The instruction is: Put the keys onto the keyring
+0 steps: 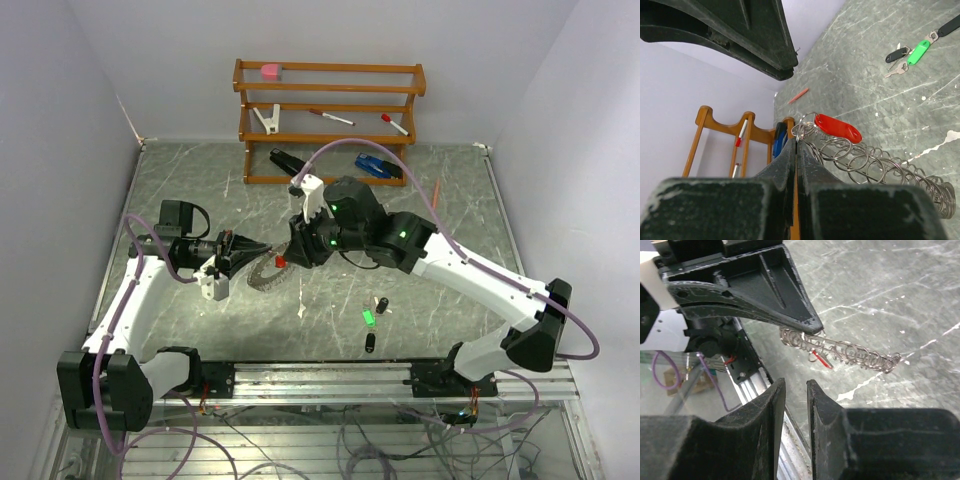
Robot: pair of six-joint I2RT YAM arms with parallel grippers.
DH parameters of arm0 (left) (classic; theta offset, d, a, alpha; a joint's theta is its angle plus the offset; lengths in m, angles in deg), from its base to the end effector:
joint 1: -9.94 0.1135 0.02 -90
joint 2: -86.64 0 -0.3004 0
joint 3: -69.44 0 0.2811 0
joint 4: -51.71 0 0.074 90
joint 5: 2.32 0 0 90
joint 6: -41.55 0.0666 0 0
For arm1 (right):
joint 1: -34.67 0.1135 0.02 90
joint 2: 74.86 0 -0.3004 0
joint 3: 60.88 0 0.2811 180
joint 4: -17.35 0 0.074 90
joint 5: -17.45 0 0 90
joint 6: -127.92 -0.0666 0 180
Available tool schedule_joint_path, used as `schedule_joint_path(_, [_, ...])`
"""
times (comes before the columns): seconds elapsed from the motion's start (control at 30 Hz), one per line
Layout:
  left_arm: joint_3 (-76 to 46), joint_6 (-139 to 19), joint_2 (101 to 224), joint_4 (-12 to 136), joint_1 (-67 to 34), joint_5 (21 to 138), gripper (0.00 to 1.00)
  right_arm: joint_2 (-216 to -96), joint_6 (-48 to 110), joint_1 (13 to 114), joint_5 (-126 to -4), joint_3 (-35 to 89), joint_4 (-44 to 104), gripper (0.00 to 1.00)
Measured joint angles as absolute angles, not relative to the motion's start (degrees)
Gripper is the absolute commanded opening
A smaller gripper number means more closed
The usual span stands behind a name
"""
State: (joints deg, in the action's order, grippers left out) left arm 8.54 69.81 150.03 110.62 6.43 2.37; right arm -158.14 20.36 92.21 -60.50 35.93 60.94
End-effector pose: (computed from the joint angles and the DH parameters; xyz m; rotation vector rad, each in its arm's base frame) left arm 0.1999 -0.0788 0.3001 1.5989 0.4554 -0.4565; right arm 0.1914 0.3269 0.4079 -0.8955 2.0621 0.9764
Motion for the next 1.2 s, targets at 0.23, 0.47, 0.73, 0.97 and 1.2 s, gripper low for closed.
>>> schedule_joint_path(0.23, [8.54,69.81,150.12,110.62,6.43,2.37,0.07,-159.3,21.86,93.41,-65.24,37.33,61.8,0.24])
schedule_joint_path(0.47, [8.54,69.81,150.19,110.59,6.43,2.37,0.07,-161.25,22.91,94.15,-67.75,38.99,62.37,0.24])
schedule_joint_path(0.73, [8.54,69.81,150.19,110.57,6.43,2.37,0.07,-162.76,23.68,95.14,-69.35,39.56,62.91,0.26])
schedule_joint_path(0.97, [8.54,69.81,150.21,110.57,6.45,2.34,0.07,-163.98,23.92,95.49,-69.63,40.55,63.37,0.27])
schedule_joint_path(1.2, [8.54,69.81,150.21,110.55,6.43,2.34,0.07,-165.09,24.33,95.84,-70.16,41.14,63.65,0.27])
